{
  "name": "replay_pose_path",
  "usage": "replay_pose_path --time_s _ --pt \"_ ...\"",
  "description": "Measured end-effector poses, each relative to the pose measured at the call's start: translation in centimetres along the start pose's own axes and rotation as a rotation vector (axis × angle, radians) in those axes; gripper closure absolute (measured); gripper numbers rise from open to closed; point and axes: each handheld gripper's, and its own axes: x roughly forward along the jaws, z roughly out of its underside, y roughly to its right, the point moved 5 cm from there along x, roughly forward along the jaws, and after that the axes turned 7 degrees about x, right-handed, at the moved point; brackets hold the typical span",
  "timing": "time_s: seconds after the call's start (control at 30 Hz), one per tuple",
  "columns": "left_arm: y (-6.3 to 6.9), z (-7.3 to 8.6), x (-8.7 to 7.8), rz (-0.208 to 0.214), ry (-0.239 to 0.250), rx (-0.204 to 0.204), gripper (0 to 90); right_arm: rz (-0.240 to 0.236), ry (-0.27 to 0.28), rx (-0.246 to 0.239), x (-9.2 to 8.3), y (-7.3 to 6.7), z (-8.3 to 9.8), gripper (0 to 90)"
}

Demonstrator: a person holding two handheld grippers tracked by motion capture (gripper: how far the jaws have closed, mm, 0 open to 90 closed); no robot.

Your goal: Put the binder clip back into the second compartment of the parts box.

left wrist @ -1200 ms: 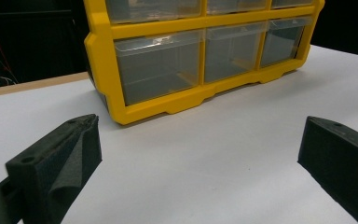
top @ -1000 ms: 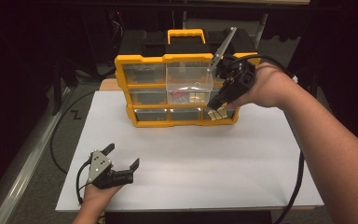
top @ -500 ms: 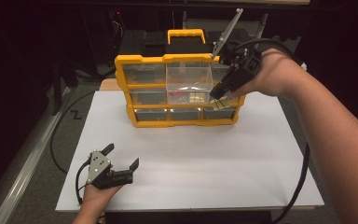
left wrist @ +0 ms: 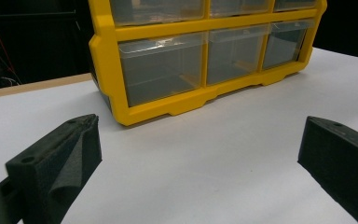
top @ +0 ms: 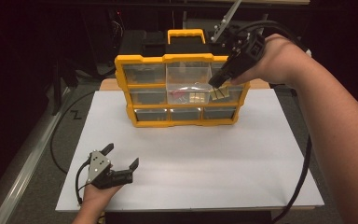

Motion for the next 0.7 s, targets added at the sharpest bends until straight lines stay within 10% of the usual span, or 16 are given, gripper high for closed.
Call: replay_pose_path --time_s 0.7 --pt "-0.1 0.0 0.0 0.0 0.003 -0.01 0.3 0.032 0.054 -0.013 -0.7 1.4 -4.1 90.0"
